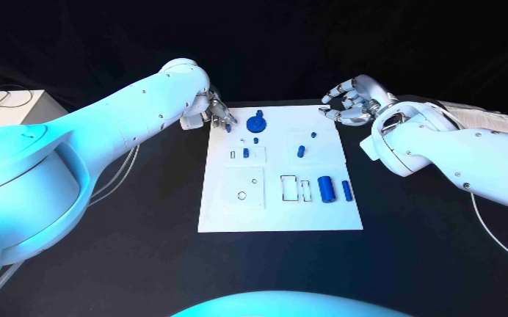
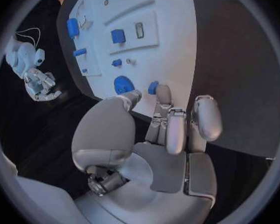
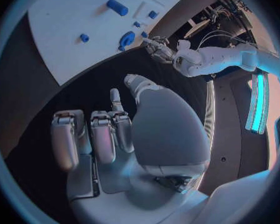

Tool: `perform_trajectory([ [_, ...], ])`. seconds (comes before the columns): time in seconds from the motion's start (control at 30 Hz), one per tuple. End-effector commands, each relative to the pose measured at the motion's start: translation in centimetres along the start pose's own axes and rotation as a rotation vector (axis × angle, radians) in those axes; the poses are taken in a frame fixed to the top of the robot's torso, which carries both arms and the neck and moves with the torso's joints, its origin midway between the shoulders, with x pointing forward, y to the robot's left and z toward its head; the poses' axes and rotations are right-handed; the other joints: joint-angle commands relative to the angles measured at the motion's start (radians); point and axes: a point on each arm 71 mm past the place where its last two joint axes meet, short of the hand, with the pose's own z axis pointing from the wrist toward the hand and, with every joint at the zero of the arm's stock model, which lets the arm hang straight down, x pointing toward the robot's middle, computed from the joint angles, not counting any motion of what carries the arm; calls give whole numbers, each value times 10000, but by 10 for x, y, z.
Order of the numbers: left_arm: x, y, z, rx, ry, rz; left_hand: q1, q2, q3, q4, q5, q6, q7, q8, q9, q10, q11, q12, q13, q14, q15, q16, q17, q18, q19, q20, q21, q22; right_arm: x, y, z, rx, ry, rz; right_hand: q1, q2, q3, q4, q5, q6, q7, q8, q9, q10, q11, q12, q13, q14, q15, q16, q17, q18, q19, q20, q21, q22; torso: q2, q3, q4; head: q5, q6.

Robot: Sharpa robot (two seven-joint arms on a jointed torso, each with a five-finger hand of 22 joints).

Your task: Assemble the parts on the task board

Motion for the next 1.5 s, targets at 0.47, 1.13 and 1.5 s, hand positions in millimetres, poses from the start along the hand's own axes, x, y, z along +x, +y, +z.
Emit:
perform_trajectory([
  [0.47,4,0,1,142,205,-12,499,144,424,-205,58,-12,-127,571,241,26,-148,19,8,723,-147,73,1669,-36,8,-107,51,41,0,2,0,-160,17,-96,-105,-33,63,40,59,-88,14,61,23,487,-74,-52,2025,952,-71,-66,2352,12,765,-68,-40,2184,0,-7,11,-49,-67],
  [1.13,2,0,1,471,102,-769,556,0,3903,-2030,305,-801,-305,2600,1695,166,-328,-77,-81,733,-317,82,1670,-51,53,-266,82,160,1,2,1,-127,35,-129,-105,-33,63,40,59,-88,14,61,23,487,-74,-52,2025,952,-71,-66,2352,12,765,-68,-40,2184,2,-3,29,-62,-103],
  [1.5,2,3,1,533,249,-1054,205,38,4533,-2594,1359,-821,-232,2851,1840,193,-280,-100,-110,738,-282,99,1694,-51,48,-243,119,212,1,2,1,-128,42,-132,-118,-32,69,52,65,-89,12,70,34,488,-76,-52,2026,953,-72,-64,2358,13,764,-70,-43,2183,-6,4,16,-19,-114],
])
